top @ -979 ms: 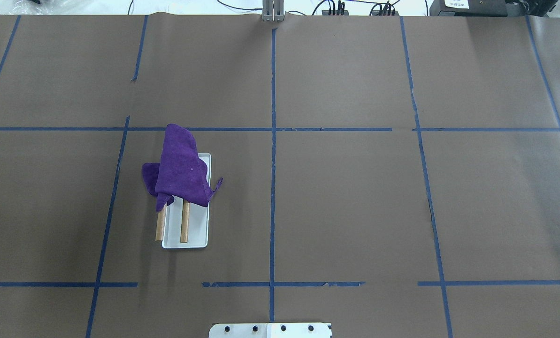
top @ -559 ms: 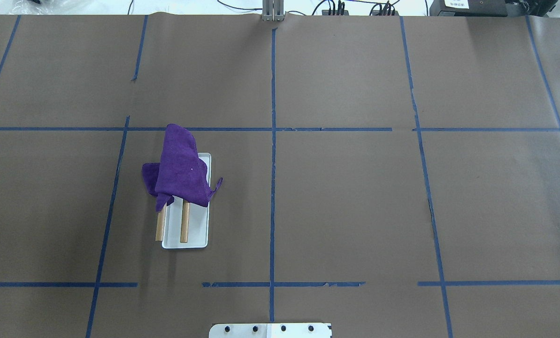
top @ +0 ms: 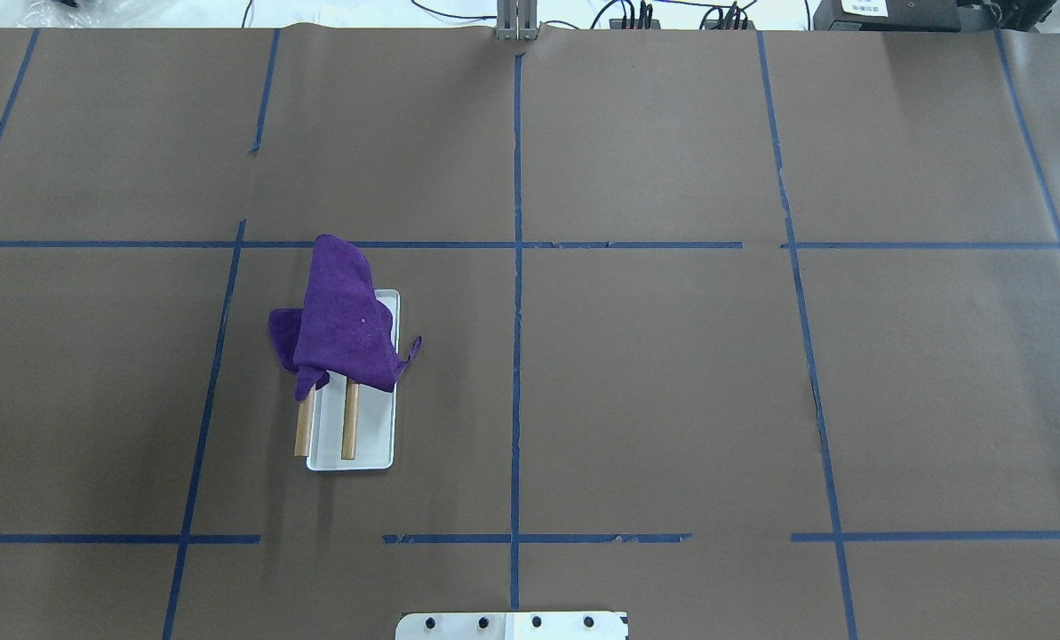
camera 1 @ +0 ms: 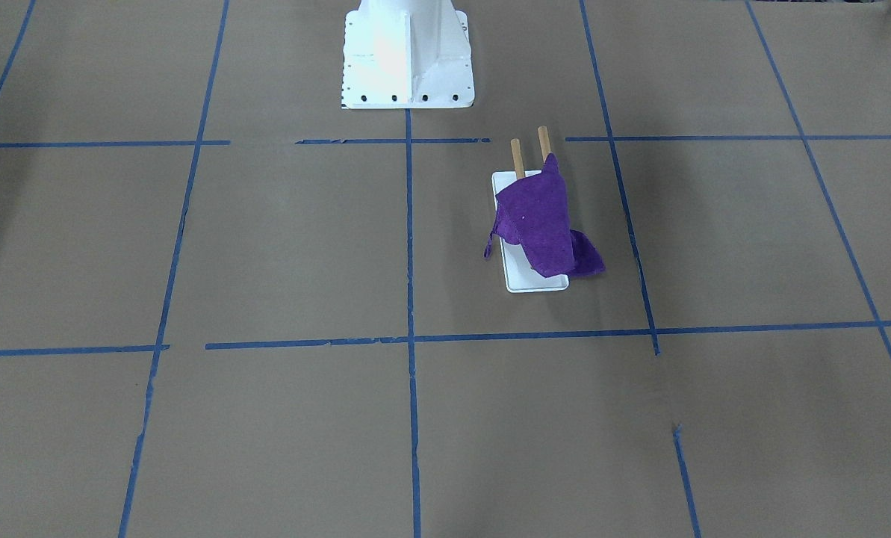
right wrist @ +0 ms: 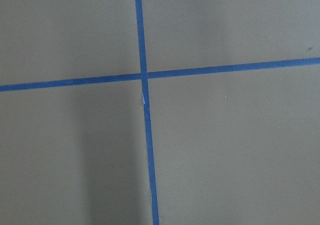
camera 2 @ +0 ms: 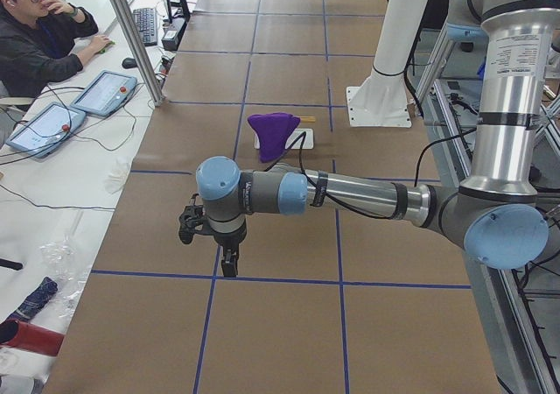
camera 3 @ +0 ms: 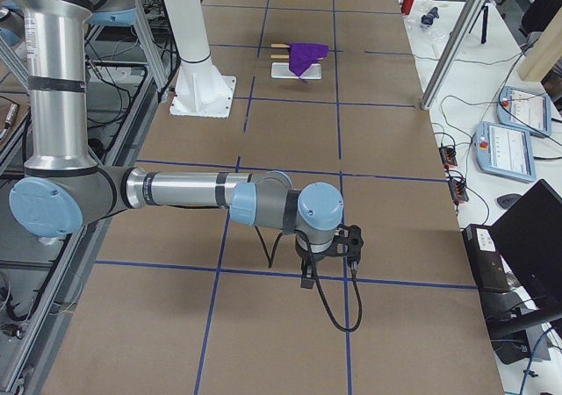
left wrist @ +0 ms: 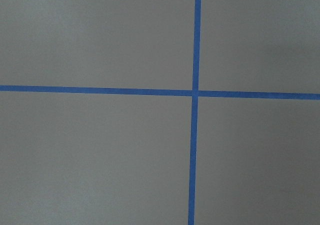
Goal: Hang towel on rack
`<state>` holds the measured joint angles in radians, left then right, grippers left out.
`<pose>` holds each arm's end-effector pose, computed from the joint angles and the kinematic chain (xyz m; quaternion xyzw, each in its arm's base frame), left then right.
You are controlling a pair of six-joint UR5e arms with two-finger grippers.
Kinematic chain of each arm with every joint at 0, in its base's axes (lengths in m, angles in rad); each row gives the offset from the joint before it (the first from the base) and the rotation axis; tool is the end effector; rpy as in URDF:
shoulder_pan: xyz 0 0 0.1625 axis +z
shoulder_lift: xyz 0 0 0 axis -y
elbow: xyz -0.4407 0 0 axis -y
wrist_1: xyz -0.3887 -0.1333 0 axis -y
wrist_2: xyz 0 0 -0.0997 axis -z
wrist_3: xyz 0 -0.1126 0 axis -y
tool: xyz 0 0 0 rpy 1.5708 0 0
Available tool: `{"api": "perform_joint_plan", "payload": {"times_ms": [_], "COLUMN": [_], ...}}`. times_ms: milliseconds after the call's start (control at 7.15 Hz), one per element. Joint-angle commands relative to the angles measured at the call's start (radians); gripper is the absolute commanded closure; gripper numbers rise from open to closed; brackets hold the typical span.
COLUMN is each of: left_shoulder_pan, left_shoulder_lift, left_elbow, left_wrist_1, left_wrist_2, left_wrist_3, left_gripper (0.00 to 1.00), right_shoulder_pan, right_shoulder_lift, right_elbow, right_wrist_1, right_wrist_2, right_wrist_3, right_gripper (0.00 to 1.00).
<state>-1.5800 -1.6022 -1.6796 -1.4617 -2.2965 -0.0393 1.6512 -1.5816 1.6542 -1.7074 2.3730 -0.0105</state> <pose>-0.0632 -0.5004 0.6297 0.0092 0.3551 -0.0171 0.9346 0.0905 -0.4717 0.6595 -0.0117 -0.3912 0.0446 0.9192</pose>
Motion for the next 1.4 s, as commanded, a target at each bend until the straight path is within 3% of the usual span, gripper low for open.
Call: {"api": "perform_joint_plan", "payload": {"times_ms": [0,559,1259], "left_shoulder_pan": [0.0,0.0,0.0], "left_shoulder_lift": [-0.005,-0.001,-0.001], "left_elbow": [0.0,-0.005,-0.003], "left_wrist_1": [0.0,0.0,0.0], "left_wrist_2": [0.0,0.006,0.005], "left_wrist_3": [0.001,0.003,0.001], "left_gripper": [0.0,0.0,0.0], "right_shoulder_pan": [-0.043,-0.056,-0.056], "right_shoulder_lift": [0.034,0.034,0.035], "right_elbow": [-0.014,-0.06,-0.048], "right_wrist_1": [0.005,0.008,0.009], "right_wrist_2": [-0.006,-0.005,0.003], "right_wrist_3": [0.068,0.069,0.069], "right_gripper": [0.0,0.0,0.0]}}
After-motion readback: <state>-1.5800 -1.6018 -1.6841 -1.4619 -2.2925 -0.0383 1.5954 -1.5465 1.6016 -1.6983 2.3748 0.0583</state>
